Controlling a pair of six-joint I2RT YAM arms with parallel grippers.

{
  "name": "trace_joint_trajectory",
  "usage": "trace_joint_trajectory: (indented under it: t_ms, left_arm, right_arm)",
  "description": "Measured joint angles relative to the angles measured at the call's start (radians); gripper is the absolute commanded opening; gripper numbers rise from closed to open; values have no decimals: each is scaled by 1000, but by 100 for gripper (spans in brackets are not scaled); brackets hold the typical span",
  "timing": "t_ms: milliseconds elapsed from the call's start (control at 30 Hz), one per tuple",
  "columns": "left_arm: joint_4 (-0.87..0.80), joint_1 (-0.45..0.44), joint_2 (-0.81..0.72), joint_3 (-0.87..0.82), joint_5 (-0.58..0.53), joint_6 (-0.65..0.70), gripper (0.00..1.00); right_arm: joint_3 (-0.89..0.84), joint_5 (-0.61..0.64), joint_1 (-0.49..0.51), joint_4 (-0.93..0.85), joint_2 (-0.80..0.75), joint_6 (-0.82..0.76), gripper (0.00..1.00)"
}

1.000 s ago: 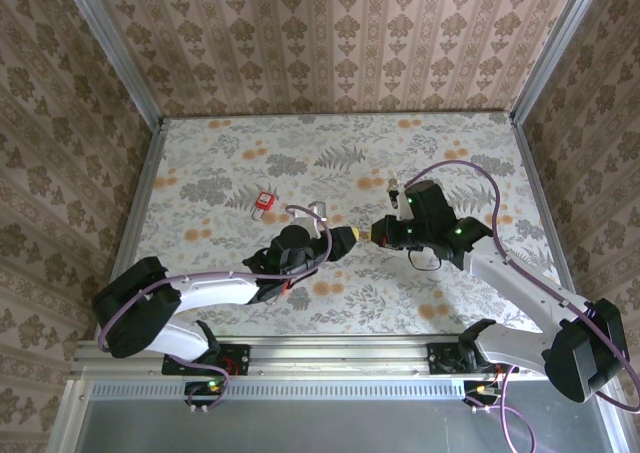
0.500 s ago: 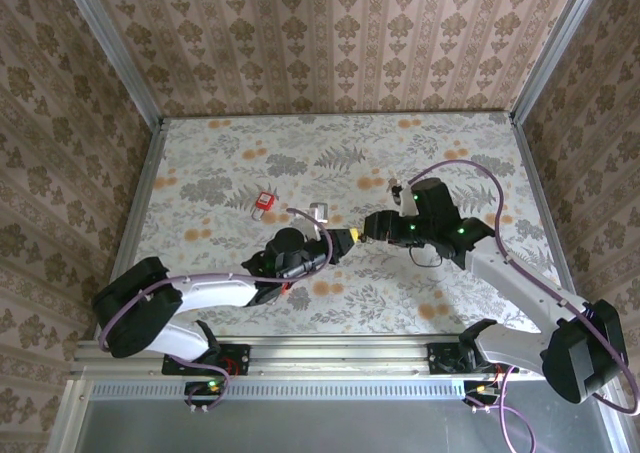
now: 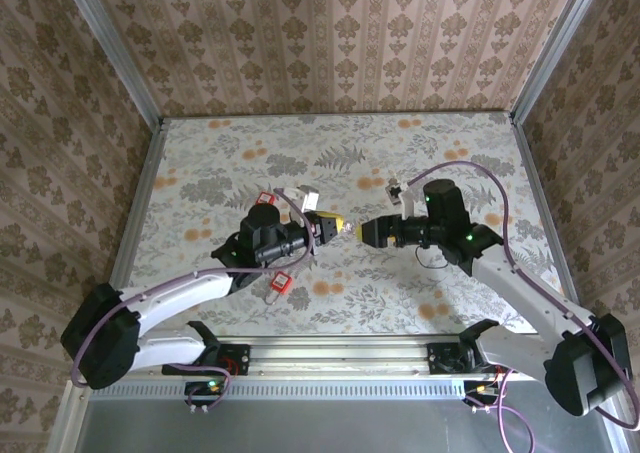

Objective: Unlock with the key

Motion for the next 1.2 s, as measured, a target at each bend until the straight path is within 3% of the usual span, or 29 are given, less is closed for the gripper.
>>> trace_joint_trajectory:
  t_ms: [167,400,800,1200]
  left_arm:
    - [-76,30,-21,15,60,30,0]
    - [-17,33,-21,-37,116,8,0]
    - [227,33,14,-104,135,-105,0]
    - [364,33,69,-114,136,-161,0]
  right_arm:
    - [-47,15,34,3,-32,-82,80]
    - [-111,-44,34,182,28,-14,77]
    - [-126,-132,27,415,84,122,48]
    - [-126,-158,-5,445,84,169,38]
